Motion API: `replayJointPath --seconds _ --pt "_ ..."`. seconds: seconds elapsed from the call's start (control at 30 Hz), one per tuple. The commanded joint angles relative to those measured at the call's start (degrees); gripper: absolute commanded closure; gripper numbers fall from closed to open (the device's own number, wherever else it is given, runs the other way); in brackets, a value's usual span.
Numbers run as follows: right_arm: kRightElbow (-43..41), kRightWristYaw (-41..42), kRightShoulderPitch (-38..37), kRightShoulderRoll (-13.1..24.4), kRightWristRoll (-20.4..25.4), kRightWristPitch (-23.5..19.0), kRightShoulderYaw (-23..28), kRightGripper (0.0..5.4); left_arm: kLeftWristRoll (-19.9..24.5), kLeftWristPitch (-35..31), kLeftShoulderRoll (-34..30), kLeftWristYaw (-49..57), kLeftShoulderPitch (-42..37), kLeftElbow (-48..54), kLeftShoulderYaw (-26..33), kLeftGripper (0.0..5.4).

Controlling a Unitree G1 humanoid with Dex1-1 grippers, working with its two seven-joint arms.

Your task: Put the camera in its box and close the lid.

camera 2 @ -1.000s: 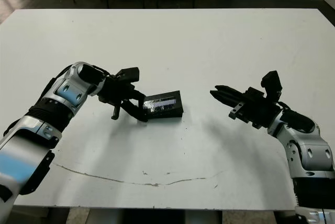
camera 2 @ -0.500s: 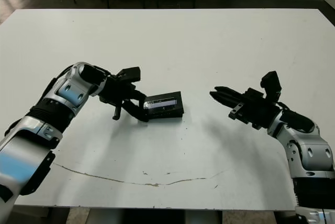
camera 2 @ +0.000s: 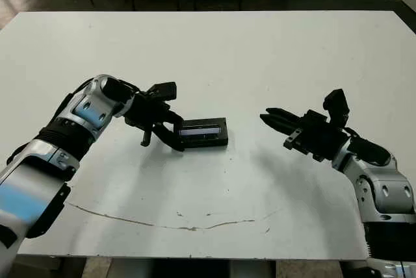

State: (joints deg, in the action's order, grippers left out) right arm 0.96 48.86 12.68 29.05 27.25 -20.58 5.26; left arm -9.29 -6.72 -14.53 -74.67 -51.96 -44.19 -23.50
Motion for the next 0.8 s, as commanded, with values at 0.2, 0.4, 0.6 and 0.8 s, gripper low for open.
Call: replayJointPath --seconds 0.2,0.4,0.6,0.8 --pt "0.34 0.31 -1.04 -0.50 -0.39 1.22 0.03 5.40 0.71 -0.42 0.64 1.76 1.86 -0.32 0.70 4.18" --pt "-0.37 -0.39 -1.23 -0.09 -0.12 0.05 -0.08 5.40 1.55 0.85 -0.52 2.86 2.76 0.09 2.12 4.18" --pt "-0.47 -0.40 -1.41 -0.25 -0.08 -0.02 0.13 5.40 2.57 2.48 -2.66 5.15 5.18 1.57 4.59 4.18" --pt "-0.46 -0.45 -1.33 -0.50 0.38 -0.59 0.18 5.40 4.55 4.71 -5.31 5.00 7.86 4.67 6.73 4.18"
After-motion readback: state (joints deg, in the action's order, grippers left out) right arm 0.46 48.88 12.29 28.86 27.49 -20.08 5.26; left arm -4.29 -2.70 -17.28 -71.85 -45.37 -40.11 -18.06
